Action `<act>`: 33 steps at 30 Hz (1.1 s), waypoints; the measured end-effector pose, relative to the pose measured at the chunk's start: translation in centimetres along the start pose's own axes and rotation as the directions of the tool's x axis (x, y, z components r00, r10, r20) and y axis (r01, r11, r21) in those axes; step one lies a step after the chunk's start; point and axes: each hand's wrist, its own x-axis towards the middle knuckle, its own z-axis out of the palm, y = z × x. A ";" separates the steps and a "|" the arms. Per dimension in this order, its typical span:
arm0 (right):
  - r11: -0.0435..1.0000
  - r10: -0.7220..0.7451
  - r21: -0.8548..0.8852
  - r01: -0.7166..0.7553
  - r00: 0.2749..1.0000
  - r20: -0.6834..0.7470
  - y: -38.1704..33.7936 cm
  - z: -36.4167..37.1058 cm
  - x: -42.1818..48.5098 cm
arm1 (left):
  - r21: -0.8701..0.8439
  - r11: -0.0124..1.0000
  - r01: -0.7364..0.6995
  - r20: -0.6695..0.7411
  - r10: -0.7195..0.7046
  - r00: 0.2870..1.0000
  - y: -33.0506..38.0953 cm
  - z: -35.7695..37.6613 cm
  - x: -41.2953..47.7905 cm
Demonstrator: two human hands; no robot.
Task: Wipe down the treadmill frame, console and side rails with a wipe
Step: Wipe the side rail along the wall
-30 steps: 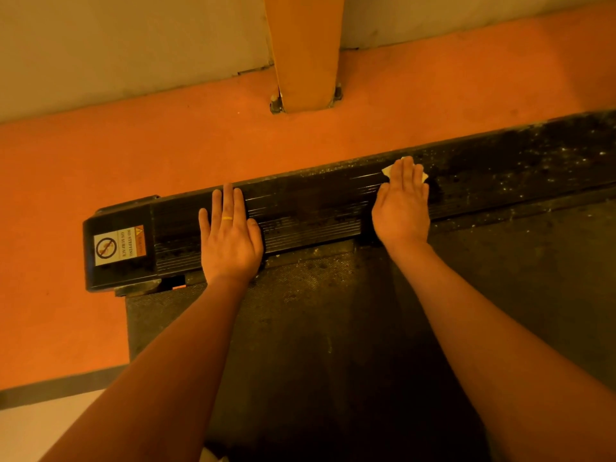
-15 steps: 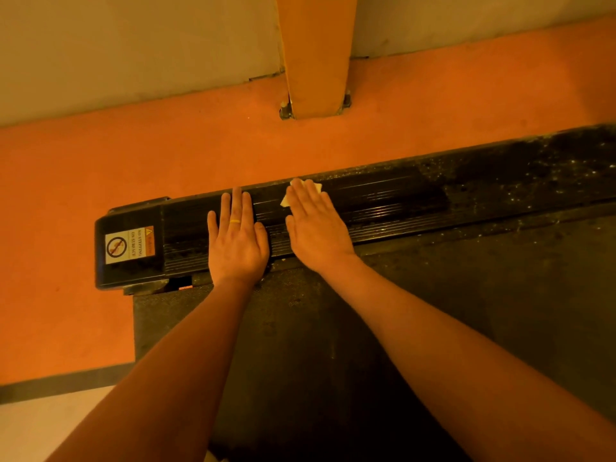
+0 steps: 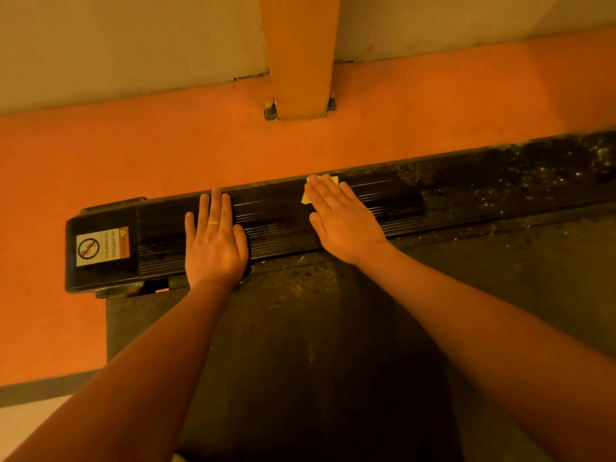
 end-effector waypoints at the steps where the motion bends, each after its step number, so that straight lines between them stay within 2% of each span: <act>1: 1.000 0.007 -0.013 -0.007 1.000 -0.003 1.4 -0.2 -0.3 | 0.000 1.000 -0.001 -0.002 0.001 1.000 0.0 0.0 0.0; 5: 0.988 0.147 -0.047 -0.147 0.989 -0.002 6.3 -1.2 -1.4 | 0.009 1.000 -0.003 0.001 0.003 1.000 0.0 0.0 0.0; 8: 0.989 0.148 -0.008 -0.148 0.989 0.016 6.6 -1.0 -2.2 | 0.013 1.000 0.002 0.005 -0.002 1.000 0.0 -0.1 -0.1; 13: 1.000 0.019 -0.015 -0.018 0.998 0.052 6.0 0.0 -7.1 | 0.020 1.000 -0.007 0.002 0.007 1.000 -0.1 0.1 -0.1; 22: 0.990 0.143 0.000 -0.143 0.989 0.020 7.4 -1.6 -2.0 | 0.019 1.000 -0.006 -0.001 0.007 1.000 0.1 -0.1 -0.1; 27: 0.999 0.050 -0.006 -0.050 0.994 0.092 6.1 -0.2 -7.8 | 0.034 0.999 0.001 0.034 -0.003 0.999 0.3 -0.2 0.0; 33: 0.997 -0.066 -0.032 0.074 0.977 0.204 8.2 -1.5 -9.4 | 0.128 0.992 0.013 0.197 -0.038 0.980 1.1 -1.6 0.4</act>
